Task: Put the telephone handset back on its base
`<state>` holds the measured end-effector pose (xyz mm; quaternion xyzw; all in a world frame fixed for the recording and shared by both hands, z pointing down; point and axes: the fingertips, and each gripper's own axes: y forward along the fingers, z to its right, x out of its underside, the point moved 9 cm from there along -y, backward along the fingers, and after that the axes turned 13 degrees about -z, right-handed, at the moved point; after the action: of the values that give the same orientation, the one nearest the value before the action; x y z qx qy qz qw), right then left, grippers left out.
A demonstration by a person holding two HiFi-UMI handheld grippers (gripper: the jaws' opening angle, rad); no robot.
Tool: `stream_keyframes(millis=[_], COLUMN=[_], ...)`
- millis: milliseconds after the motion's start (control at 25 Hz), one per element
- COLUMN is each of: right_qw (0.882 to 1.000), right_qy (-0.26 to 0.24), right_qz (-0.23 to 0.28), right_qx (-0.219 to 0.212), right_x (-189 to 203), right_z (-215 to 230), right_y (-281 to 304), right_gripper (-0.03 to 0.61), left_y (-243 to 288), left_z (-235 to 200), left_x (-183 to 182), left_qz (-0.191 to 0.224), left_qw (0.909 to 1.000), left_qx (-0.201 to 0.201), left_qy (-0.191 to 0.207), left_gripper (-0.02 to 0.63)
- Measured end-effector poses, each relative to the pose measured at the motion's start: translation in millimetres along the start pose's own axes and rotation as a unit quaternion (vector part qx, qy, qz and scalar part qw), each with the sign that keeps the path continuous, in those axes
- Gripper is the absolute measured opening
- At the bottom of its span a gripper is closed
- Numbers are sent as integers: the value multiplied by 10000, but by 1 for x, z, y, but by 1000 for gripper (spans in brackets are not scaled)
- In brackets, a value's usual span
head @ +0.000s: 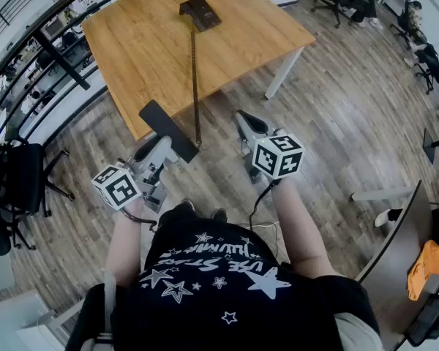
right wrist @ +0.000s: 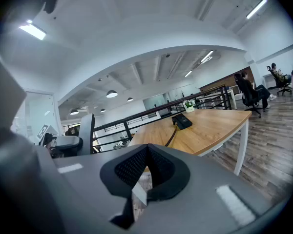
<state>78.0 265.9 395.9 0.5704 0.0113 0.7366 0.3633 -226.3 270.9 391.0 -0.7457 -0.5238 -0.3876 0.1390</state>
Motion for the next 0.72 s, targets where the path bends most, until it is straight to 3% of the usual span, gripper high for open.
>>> stream_keyframes(millis=[720], right_qw=[9998], right_qy=[-167], right_qz=[-26], right_qx=[-62], right_x=[-1], right_z=[6], right_y=[-2], right_gripper=[-2], left_y=[12], left_z=[-8], left_x=[-3], left_qz=[6], left_qw=[9999], left_qx=[-118], left_qy=[13], left_gripper=[75])
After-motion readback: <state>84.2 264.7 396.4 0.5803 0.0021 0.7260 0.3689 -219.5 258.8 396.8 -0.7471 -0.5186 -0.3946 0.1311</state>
